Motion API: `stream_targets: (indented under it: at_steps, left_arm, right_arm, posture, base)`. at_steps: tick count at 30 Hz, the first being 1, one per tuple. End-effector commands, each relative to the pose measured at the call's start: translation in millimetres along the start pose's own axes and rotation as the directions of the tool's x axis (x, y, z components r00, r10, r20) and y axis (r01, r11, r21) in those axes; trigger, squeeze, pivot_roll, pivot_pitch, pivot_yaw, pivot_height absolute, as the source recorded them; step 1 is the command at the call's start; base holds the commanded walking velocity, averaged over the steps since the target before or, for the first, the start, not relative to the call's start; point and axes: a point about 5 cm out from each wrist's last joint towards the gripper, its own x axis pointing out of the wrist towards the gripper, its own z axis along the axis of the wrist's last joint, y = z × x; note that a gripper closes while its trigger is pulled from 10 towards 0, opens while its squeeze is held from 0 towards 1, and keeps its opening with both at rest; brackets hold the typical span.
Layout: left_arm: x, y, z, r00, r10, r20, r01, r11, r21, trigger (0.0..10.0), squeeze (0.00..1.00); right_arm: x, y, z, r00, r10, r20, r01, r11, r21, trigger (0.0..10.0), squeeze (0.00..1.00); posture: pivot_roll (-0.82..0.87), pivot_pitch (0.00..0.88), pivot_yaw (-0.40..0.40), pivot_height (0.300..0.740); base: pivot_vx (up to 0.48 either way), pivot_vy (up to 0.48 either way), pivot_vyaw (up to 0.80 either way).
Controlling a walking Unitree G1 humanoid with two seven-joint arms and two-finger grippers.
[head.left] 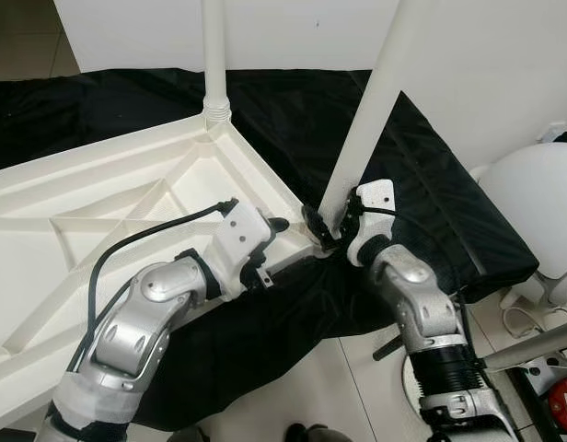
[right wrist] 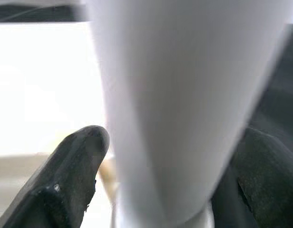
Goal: Building children table
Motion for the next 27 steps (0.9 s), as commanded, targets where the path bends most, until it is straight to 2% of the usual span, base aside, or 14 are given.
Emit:
stream_targets:
  at_steps: [1, 6, 17, 21, 22, 23, 24, 26, 27]
  left_arm:
    - [1.3, -6.2, -3, 1.0, -0.024, -0.002, 0.024, 1.0, -0.008, 10.0, 0.0]
    - [1.8, -8.9, -4, 0.999, -0.033, -0.002, 0.033, 0.999, -0.006, 10.0, 0.0]
    - [3.0, -12.7, -4, 0.999, -0.042, 0.002, 0.042, 0.999, 0.001, 10.0, 0.0]
    - [2.4, -13.0, -5, 0.999, -0.04, -0.002, 0.04, 0.999, 0.0, 10.0, 0.0]
    - [2.1, -13.6, -6, 0.999, -0.041, -0.004, 0.041, 0.999, 0.0, 10.0, 0.0]
    - [1.9, -13.9, -6, 0.999, -0.041, -0.005, 0.041, 0.999, 0.0, 10.0, 0.0]
    - [1.9, -14.3, -6, 0.999, -0.04, -0.006, 0.04, 0.999, -0.001, 10.0, 0.0]
    - [1.9, -14.4, -6, 0.999, -0.04, -0.006, 0.04, 0.999, -0.001, 10.0, 0.0]
    - [2.1, -14.6, -6, 0.999, -0.038, -0.005, 0.038, 0.999, -0.002, 10.0, 0.0]
  right_arm:
    - [-1.5, -3.8, -5, 0.998, 0.059, -0.018, -0.059, 0.998, -0.014, 10.0, 0.0]
    - [-1.9, -14.4, -13, 0.986, 0.157, -0.062, -0.163, 0.982, -0.094, 10.0, 0.0]
    - [6.1, -21.7, -12, 0.971, 0.235, -0.044, -0.238, 0.963, -0.125, 10.0, 0.0]
    - [9.8, -24.7, -11, 0.972, 0.232, -0.039, -0.235, 0.962, -0.136, 10.0, 0.0]
    - [11.2, -25.2, -11, 0.973, 0.228, -0.034, -0.23, 0.965, -0.129, 5.9, 0.0]
    - [12.1, -25.6, -10, 0.974, 0.226, -0.029, -0.228, 0.966, -0.124, 5.9, 0.0]
    - [13.1, -25.5, -11, 0.975, 0.223, -0.024, -0.224, 0.967, -0.119, 2.8, 0.0]
    - [13.7, -25.3, -11, 0.975, 0.221, -0.022, -0.222, 0.968, -0.114, 2.8, 0.0]
    - [13.7, -25.1, -12, 0.976, 0.219, -0.02, -0.22, 0.969, -0.109, 0.0, 0.0]
  posture:
    - [0.12, 0.118, -0.081, 0.74]
    - [0.12, 0.088, -0.083, 0.74]
    - [0.14, 0.067, -0.088, 0.74]
    - [0.15, 0.064, -0.088, 0.74]
    - [0.15, 0.065, -0.087, 0.74]
    - [0.15, 0.065, -0.087, 0.74]
    - [0.15, 0.063, -0.086, 0.74]
    - [0.15, 0.063, -0.086, 0.74]
    - [0.15, 0.065, -0.089, 0.74]
  base:
    - [0.0, 0.0, 0.0]
    - [0.0, 0.0, 0.0]
    - [0.0, 0.0, 0.0]
    - [0.0, 0.0, 0.0]
    - [0.0, 0.0, 0.0]
    - [0.0, 0.0, 0.0]
    - [0.0, 0.0, 0.0]
    - [0.0, 0.0, 0.0]
    - [0.0, 0.0, 0.0]
